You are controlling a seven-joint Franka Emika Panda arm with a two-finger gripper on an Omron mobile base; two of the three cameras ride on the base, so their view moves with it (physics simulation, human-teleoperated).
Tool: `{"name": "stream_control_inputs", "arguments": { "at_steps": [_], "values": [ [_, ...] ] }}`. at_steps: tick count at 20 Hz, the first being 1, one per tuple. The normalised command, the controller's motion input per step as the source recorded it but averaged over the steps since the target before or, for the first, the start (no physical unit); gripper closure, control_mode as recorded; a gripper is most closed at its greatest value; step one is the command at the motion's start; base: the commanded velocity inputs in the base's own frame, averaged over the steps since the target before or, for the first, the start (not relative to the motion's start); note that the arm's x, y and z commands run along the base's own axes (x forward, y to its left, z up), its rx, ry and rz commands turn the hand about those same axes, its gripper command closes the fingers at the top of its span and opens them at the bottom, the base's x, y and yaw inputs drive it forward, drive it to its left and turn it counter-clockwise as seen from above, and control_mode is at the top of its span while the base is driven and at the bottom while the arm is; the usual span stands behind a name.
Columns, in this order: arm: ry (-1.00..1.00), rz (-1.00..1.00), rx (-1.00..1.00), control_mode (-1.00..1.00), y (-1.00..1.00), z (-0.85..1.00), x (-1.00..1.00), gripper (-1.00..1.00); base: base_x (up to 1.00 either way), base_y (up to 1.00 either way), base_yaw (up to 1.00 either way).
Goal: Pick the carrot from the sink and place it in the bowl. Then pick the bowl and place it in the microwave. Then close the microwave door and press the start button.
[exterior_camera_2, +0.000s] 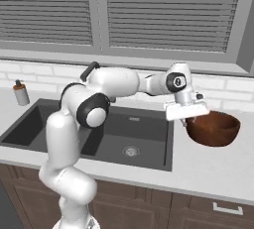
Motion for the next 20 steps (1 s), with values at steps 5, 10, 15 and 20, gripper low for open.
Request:
{"name": "stream_control_inputs", "arguments": {
  "at_steps": [5, 10, 15, 20],
  "values": [
    [0.02, 0.44, -0.01, -1.00, 0.28, 0.48, -0.27, 1.00, 0.00, 0.00, 0.00],
    [-0.01, 0.38, 0.09, -1.00, 0.39, 0.54, -0.27, 1.00, 0.00, 0.00, 0.00],
    [-0.06, 0.37, 0.08, -1.00, 0.48, 0.55, -0.28, 1.00, 0.00, 0.00, 0.00],
    [-0.23, 0.32, 0.04, -1.00, 0.50, 0.39, -0.21, 1.00, 0.00, 0.00, 0.00]
  ]
}}
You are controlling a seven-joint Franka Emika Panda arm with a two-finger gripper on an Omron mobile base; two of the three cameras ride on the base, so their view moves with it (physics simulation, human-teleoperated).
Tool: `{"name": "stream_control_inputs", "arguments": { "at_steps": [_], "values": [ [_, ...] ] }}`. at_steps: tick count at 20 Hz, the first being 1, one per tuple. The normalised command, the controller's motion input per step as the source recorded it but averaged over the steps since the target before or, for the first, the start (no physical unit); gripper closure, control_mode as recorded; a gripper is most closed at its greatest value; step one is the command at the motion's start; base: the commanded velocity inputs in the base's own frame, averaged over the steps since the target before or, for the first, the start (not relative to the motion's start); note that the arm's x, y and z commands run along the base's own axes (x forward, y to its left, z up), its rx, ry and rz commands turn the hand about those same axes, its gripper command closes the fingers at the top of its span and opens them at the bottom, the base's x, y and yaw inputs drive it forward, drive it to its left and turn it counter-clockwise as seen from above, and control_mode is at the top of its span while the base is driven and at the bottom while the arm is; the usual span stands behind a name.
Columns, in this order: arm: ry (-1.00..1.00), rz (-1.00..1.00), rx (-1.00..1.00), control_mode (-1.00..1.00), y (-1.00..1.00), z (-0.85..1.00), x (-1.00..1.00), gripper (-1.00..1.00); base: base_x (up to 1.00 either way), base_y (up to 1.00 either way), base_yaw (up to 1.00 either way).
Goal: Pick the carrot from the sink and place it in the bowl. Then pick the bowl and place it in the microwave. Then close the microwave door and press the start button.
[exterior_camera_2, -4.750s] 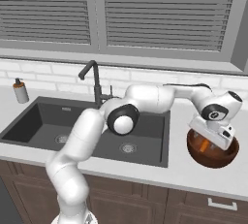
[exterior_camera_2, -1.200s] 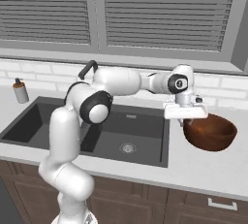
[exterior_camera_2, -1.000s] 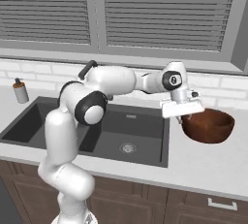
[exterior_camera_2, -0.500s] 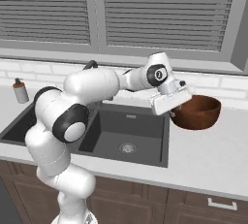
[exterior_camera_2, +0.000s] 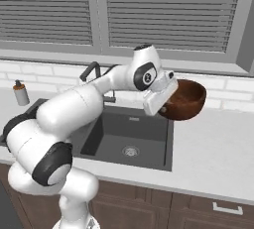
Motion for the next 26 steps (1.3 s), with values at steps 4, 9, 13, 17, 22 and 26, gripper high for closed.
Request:
{"name": "stream_control_inputs", "arguments": {
  "at_steps": [4, 9, 13, 17, 22, 26],
  "values": [
    [-0.01, 0.27, 0.13, -1.00, 0.32, 0.53, -0.25, 1.00, 0.00, 0.00, 0.00],
    [-0.03, 0.22, 0.08, -1.00, 0.59, 0.43, -0.21, 1.00, 0.00, 0.00, 0.00],
    [-0.04, 0.15, 0.01, -1.00, 0.53, 0.35, -0.21, 1.00, 0.00, 0.00, 0.00],
    [-0.02, 0.07, 0.00, -1.00, 0.49, 0.34, -0.20, 1.00, 0.00, 0.00, 0.00],
    [0.00, 0.02, 0.02, -1.00, 0.14, 0.22, -0.24, 1.00, 0.00, 0.00, 0.00],
    [0.00, 0.00, 0.00, -1.00, 0.09, 0.08, -0.24, 1.00, 0.00, 0.00, 0.00]
  ]
}}
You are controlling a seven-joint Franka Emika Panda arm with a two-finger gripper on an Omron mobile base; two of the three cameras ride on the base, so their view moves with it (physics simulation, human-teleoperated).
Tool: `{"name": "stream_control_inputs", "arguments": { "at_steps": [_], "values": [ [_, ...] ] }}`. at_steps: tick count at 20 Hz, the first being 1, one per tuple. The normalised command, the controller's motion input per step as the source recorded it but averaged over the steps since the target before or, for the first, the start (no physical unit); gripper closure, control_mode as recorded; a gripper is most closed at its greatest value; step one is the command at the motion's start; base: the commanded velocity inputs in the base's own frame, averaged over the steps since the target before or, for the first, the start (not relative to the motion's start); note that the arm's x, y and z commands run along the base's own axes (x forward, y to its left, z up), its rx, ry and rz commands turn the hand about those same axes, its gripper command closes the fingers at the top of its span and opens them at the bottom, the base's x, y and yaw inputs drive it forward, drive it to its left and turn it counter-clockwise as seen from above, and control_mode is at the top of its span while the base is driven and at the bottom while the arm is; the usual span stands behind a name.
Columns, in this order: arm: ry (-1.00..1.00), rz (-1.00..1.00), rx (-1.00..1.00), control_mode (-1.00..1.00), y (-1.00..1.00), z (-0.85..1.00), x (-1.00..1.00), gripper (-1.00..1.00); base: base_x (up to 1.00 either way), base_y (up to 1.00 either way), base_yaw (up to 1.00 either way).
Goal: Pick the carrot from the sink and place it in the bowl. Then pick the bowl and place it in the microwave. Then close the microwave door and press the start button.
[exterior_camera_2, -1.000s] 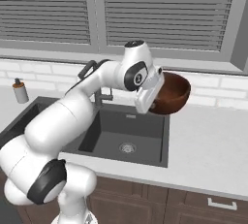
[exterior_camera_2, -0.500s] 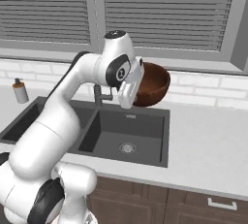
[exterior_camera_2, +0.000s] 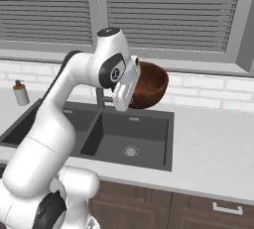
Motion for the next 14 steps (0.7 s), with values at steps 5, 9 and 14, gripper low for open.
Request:
{"name": "stream_control_inputs", "arguments": {
  "at_steps": [5, 9, 14],
  "values": [
    [0.00, 0.00, 0.00, -1.00, 0.05, 0.08, -0.48, 1.00, 0.00, 0.00, 0.00],
    [0.00, 0.00, 0.00, -1.00, 0.04, 0.20, -0.58, 1.00, 0.00, 0.00, 0.00],
    [0.00, 0.00, 0.00, -1.00, 0.20, 0.11, -0.31, 1.00, 0.00, 0.00, 0.00]
  ]
}}
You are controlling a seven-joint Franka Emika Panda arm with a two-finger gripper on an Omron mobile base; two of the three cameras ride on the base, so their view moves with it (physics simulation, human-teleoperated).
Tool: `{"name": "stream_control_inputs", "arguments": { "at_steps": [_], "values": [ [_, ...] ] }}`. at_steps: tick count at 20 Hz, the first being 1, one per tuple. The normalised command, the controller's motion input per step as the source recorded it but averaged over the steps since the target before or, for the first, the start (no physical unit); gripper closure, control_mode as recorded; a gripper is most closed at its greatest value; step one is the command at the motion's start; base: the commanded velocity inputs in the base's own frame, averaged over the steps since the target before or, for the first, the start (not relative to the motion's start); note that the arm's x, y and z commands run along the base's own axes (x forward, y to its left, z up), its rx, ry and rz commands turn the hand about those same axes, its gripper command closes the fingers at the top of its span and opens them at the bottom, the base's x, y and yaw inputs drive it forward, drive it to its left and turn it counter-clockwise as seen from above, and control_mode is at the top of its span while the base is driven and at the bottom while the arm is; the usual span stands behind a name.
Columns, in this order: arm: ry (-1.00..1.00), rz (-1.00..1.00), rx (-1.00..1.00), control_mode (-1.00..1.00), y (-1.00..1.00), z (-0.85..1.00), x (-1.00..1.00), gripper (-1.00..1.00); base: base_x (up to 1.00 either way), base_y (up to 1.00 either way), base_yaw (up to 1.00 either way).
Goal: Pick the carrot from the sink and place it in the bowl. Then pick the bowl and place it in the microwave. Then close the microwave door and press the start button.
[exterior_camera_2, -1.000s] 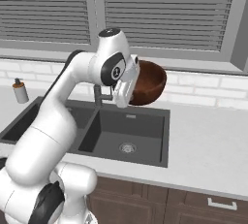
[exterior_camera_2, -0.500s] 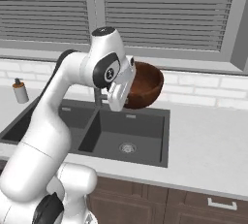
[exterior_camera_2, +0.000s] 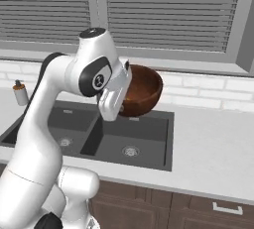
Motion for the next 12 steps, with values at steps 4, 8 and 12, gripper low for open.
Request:
{"name": "stream_control_inputs", "arguments": {
  "at_steps": [4, 8, 12],
  "values": [
    [0.00, 0.00, 0.00, -1.00, 0.17, 0.02, -0.10, 1.00, 0.00, 0.00, 0.00],
    [0.00, 0.00, 0.00, 1.00, 0.05, 0.00, -0.10, 1.00, -0.70, 0.14, 0.07],
    [0.00, 0.00, 0.00, 1.00, 0.00, 0.00, 0.00, 1.00, -1.00, 0.36, 0.30]
  ]
}}
